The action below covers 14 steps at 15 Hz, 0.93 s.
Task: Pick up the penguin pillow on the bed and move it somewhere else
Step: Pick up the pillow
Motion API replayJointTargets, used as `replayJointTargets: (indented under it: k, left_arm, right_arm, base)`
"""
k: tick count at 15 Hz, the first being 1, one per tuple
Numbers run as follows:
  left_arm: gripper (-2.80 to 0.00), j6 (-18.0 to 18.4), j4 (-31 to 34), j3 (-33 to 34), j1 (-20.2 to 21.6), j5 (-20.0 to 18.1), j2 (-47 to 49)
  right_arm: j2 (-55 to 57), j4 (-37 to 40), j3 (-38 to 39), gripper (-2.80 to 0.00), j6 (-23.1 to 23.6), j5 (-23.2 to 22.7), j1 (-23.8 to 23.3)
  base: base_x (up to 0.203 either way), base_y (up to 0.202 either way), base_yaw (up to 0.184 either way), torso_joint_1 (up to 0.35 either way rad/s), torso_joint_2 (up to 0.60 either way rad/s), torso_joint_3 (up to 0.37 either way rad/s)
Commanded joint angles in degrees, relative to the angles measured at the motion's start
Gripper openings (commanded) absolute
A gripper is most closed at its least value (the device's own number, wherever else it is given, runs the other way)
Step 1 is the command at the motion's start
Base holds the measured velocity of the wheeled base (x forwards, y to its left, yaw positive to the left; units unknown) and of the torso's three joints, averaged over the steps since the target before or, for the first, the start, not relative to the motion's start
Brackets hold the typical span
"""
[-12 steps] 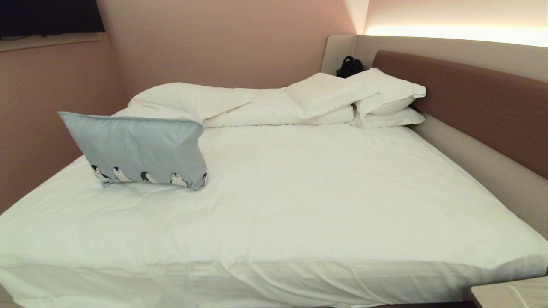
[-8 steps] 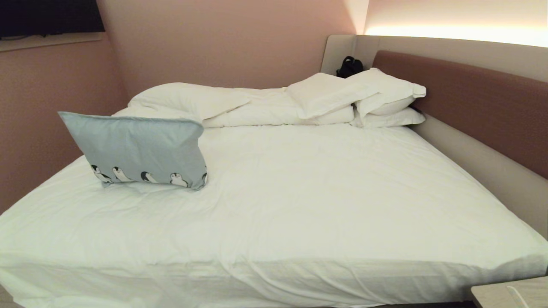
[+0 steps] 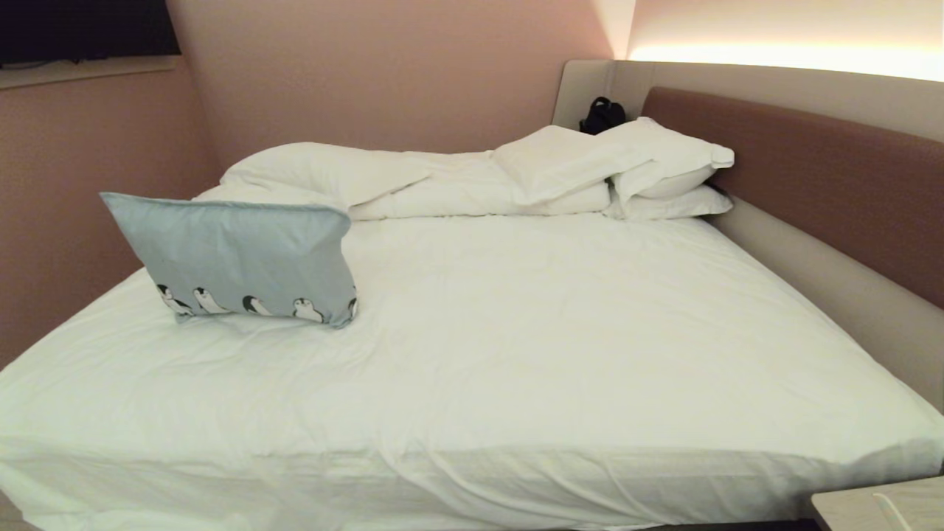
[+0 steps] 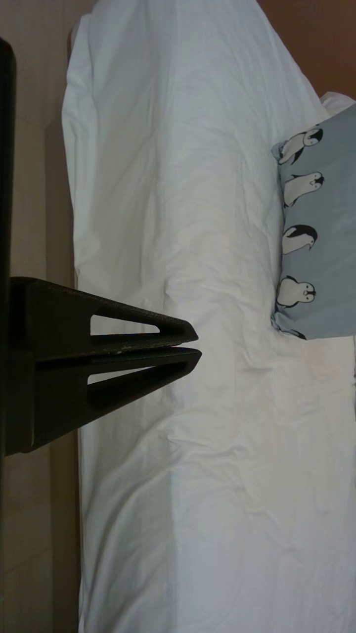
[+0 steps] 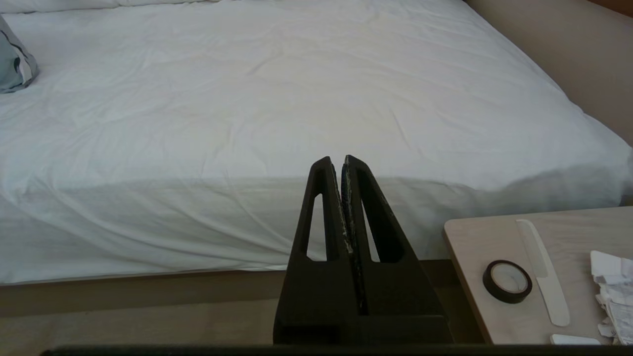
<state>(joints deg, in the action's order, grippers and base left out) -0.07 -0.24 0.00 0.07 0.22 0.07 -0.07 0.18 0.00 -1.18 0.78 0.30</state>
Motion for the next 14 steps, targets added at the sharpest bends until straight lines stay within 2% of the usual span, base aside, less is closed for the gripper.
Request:
replayJointTargets:
  k: [1,5,14]
  left_arm:
    - [-2.8,0.0,0.0,0.0,0.0,0.0,0.0]
    - [-2.8,0.0,0.0,0.0,0.0,0.0,0.0]
    - [-2.8,0.0,0.0,0.0,0.0,0.0,0.0]
  right_arm:
    - [0.1,0.0,0.0,-2.8,0.0,0.0,0.1]
    - [0.1,0.1,0.0,-2.8,0.0,0.0,0.0]
    - [0.1,0.0,0.0,-2.8,0.0,0.0,0.0]
  base:
    - [0.0,0.0,0.0,0.0,0.0,0.0]
    - [0.0,0.047,0.0,0.0,0.0,0.0]
    - [0.0,0.194,0.0,0.002,0.0,0.002]
